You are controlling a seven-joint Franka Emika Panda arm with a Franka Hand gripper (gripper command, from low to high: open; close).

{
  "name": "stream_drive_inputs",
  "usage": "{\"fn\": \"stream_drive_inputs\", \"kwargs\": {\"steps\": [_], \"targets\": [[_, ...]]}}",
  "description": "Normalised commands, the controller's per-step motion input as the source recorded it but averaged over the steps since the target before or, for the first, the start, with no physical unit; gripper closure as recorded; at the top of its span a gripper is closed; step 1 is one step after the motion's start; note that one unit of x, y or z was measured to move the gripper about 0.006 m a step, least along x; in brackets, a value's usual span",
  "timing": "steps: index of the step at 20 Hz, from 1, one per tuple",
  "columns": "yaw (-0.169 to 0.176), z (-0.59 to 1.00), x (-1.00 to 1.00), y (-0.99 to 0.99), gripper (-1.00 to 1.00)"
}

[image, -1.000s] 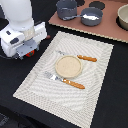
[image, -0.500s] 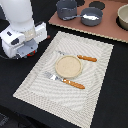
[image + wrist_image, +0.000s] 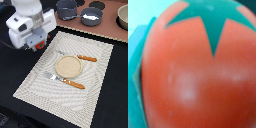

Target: Place the fish, sausage, and tomato into the frying pan.

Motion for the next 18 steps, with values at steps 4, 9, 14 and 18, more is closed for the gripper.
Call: {"fn": "stream_drive_inputs", "kwargs": {"steps": [4, 9, 14, 18], "targets": [[0.000, 0.82, 0.97, 0.63, 1.00], [0.000, 0.55, 0.95, 0.66, 1.00], [0.000, 0.63, 1.00, 0.68, 1.00], [0.000, 0.67, 0.99, 0.70, 1.00]]}}
